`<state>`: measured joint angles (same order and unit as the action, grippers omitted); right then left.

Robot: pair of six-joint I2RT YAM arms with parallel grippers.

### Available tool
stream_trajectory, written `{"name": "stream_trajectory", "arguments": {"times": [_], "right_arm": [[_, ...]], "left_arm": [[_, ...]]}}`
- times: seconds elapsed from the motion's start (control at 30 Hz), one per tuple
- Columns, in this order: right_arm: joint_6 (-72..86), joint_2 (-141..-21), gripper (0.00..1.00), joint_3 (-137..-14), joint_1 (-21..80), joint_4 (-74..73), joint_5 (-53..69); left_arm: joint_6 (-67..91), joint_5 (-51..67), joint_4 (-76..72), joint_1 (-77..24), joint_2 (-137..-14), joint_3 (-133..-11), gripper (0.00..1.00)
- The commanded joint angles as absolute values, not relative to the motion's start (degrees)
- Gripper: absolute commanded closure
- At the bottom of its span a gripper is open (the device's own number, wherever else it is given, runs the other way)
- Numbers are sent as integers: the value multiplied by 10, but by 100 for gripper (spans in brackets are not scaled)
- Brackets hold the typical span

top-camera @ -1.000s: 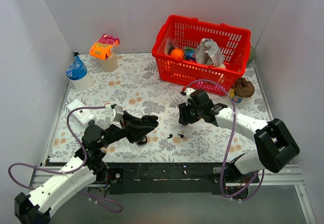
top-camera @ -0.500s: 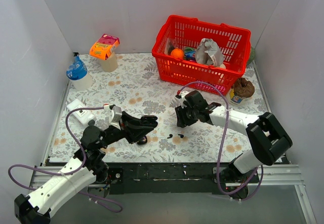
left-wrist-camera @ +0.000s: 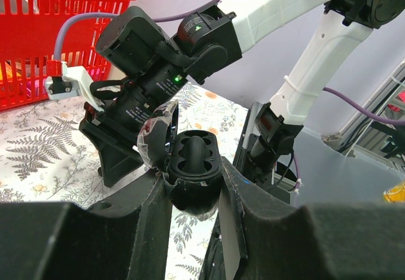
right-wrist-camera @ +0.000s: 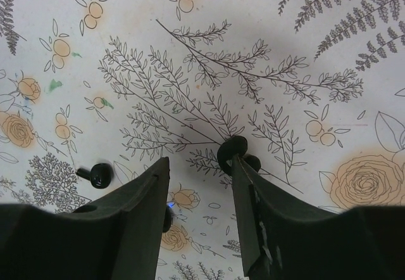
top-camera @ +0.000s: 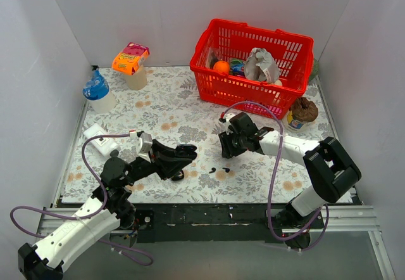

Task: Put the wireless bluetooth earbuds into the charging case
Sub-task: Pick up the earbud from the center of the board.

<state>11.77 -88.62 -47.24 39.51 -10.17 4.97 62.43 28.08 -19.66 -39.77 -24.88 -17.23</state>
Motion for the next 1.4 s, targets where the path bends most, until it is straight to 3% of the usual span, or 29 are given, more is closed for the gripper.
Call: {"name": "stream_trajectory", "arguments": {"times": [0.0, 0.7, 1.37], "right_arm": [[111, -901, 48, -490, 396, -100, 20], [115, -897, 70, -487, 387, -105, -47], [118, -918, 77, -501, 379, -127, -89]], "left_arm": [[619, 284, -192, -399, -242, -170, 100], [621, 280, -188, -399, -240, -171, 100], [620, 281, -185, -399, -240, -173, 100]]}}
